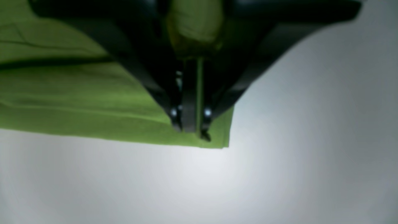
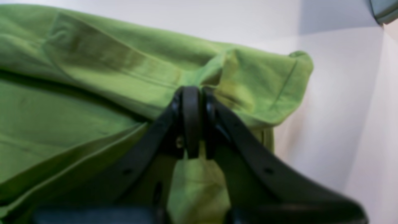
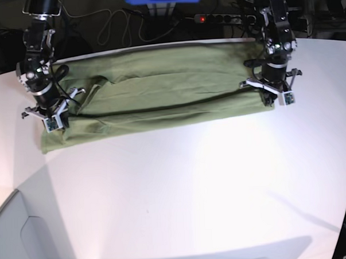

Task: Fold the T-shirt properly
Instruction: 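Fold the hem over toward the collar with both grippers, then lay the folded hem down and open both grippers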

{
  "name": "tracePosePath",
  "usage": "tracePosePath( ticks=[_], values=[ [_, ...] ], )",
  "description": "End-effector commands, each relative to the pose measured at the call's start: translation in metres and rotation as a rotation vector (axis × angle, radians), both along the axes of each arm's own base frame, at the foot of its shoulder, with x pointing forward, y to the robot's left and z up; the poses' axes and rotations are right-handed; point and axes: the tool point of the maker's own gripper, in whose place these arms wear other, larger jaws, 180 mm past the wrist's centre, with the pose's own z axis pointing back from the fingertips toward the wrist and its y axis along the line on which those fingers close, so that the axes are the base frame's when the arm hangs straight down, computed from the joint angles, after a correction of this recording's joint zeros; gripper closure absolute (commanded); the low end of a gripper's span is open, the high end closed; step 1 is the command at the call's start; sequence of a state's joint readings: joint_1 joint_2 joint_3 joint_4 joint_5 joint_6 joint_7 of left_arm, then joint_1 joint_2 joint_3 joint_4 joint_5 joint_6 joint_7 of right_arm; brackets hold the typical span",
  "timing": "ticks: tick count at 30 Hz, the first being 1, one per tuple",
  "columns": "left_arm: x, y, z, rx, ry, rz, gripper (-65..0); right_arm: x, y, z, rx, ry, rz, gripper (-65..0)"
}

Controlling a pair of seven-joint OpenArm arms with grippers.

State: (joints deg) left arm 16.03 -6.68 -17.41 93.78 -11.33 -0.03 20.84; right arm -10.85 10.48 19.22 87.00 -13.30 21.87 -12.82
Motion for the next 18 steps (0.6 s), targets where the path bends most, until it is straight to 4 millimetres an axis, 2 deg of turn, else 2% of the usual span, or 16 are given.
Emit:
tracePosePath(
  ticks=[1, 3, 7, 11, 13, 16, 18],
  values=[
    [0.006, 0.003, 0.011, 0.015, -0.041, -0.003, 0.0, 0.009, -0.004, 0.014, -0.006, -0.048, 0.001, -0.2],
    [0.006, 0.002, 0.011, 0.014, -0.039, -0.006, 0.0, 0.009, -0.005, 0.014, -0.008, -0.047, 0.001, -4.4],
    [0.007, 0.001, 0.012, 0.015, -0.040, -0.007, 0.0, 0.008, -0.005, 0.016, -0.013, -0.051, 0.004, -26.4],
    [0.007, 0.001, 0.012, 0.015, -0.040, -0.007, 0.0, 0.004, -0.002, 0.033, -0.020, -0.081, 0.048, -41.9],
    [0.007, 0.001, 0.012, 0.015, -0.040, -0.007, 0.0, 0.002, 0.008, 0.038, -0.003, -0.085, 0.094, -45.2],
    [0.007, 0.003, 0.012, 0.016, -0.041, -0.002, 0.0, 0.016, 0.013, 0.045, 0.006, -0.111, 0.109, -45.9],
    [0.006, 0.005, 0.013, 0.018, -0.041, 0.005, -6.3, 0.020, 0.010, 0.036, 0.011, -0.079, 0.097, -45.9]
  ],
)
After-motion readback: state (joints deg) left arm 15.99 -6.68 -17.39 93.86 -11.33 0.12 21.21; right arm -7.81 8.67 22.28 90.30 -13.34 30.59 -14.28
